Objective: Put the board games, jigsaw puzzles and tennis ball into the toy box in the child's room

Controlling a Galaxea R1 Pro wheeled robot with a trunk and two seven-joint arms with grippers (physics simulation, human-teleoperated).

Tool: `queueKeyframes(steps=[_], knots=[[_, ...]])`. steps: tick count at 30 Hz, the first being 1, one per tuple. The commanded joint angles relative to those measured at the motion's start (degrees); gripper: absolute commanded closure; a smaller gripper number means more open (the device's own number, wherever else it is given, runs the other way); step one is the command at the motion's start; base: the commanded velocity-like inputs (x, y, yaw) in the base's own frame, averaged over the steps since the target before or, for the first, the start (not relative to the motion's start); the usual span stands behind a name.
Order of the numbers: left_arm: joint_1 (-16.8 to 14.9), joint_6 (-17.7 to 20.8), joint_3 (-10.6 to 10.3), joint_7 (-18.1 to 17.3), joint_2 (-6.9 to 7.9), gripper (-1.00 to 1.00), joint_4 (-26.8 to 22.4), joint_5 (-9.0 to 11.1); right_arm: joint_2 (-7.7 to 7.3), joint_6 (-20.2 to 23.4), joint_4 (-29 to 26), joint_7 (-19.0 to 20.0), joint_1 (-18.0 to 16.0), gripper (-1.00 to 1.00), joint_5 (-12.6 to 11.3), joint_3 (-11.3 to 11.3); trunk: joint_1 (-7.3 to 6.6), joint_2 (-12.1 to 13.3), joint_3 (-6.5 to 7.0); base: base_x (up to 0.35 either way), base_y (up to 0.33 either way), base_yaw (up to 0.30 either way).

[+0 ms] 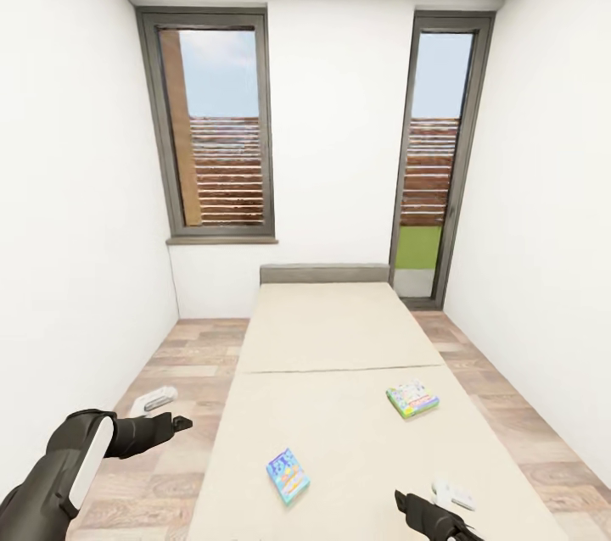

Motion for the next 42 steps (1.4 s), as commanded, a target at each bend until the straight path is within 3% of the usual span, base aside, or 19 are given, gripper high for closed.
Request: queueKeyframes(steps=[1,21,42], knots=[[-0.02,0.26,0.09,-0.28,-0.01,-1.0,-0.01,-0.09,-0.01,0.27,-0.09,-0.28,-0.01,-1.0,-0.6,0.04,0.02,-0.05,-0.12,0.042,-0.041,0.0],[-0.02,0.25,0.09,-0.09,-0.28,-1.0,-0.01,-0.03,-0.09,-0.49,-0.18,-0.06,0.0,-1.0,-0.2,0.38,0.02,-0.05,-0.68,0.118,-0.112,0.0],[-0.02,0.25,0.09,-0.11,-0.13,-1.0,0.01,0.0,-0.04,-0.5,-0.17,-0.21,0.0,-1.0,0.1,0.39,0.02,-0.05,-0.68,0.122,0.001,0.0]])
